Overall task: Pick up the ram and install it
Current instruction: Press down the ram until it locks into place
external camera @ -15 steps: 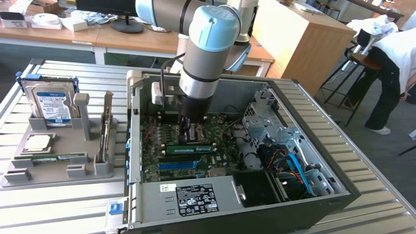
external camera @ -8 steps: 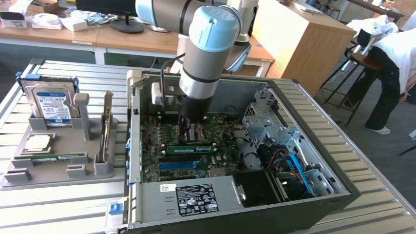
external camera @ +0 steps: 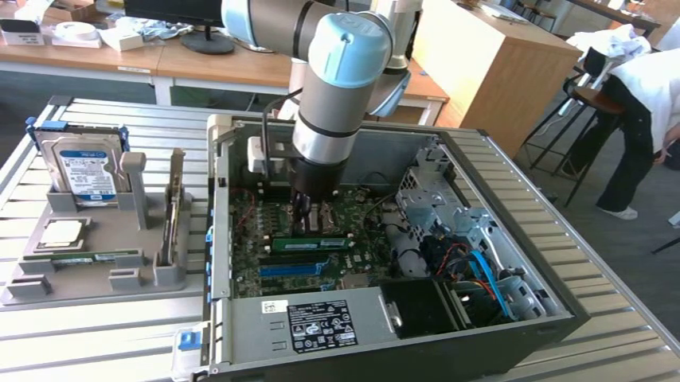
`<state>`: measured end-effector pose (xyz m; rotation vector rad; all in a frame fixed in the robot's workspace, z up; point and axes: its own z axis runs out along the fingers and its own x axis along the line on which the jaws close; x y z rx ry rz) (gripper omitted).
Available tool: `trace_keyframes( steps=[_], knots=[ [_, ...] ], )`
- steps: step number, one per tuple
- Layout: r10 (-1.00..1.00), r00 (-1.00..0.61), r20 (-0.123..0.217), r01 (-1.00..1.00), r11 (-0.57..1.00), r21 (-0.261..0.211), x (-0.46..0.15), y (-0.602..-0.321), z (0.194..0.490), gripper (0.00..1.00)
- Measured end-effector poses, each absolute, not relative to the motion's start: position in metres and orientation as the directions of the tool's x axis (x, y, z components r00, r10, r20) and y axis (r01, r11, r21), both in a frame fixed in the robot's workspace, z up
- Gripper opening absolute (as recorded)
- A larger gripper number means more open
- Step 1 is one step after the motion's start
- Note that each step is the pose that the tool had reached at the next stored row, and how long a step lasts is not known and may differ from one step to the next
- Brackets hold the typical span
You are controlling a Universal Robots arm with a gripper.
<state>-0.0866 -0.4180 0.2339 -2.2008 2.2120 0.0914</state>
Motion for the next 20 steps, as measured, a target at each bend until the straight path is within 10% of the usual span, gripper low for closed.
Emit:
trace_keyframes(
  steps=[20],
  knots=[
    [-0.998,-0.006,-0.056,-1.000,0.004,0.027,-0.0866,-0.4180,0.2276,0.10]
  ],
)
